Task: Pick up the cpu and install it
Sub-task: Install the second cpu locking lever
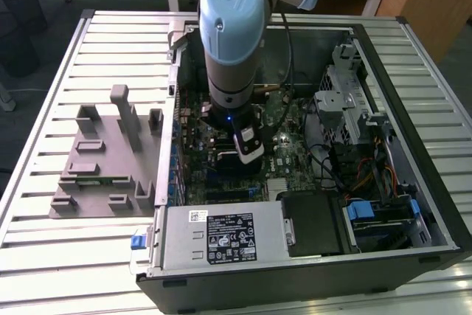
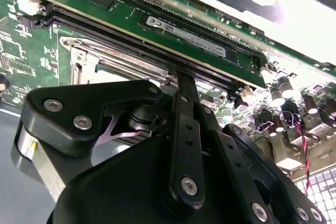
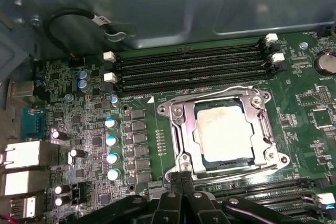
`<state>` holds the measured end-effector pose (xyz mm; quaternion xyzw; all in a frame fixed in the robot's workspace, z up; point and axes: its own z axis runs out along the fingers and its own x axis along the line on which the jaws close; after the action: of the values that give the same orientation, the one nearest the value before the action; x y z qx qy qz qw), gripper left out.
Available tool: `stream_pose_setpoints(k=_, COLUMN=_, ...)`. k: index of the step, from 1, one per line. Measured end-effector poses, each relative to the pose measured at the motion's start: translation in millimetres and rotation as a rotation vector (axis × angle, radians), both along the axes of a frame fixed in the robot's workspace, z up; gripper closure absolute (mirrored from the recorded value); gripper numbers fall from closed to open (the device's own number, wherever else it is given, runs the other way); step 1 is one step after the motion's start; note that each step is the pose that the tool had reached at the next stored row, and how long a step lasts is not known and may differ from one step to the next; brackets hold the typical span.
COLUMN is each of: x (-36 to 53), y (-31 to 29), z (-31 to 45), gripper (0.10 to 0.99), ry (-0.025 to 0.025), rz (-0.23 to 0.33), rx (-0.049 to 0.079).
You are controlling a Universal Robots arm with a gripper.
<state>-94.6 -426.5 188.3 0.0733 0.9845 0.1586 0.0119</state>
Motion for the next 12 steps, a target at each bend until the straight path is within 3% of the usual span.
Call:
stream_pose_setpoints(k=8, x=-5.3, y=2.2, z=-3.4, gripper=0.980, ry=0.0001, rz=0.000, rx=0.000)
stream_pose_setpoints(k=12, x=-5.1, y=2.4, z=1.2, gripper=0.980, ry=-0.0008, rz=0.000, rx=0.001)
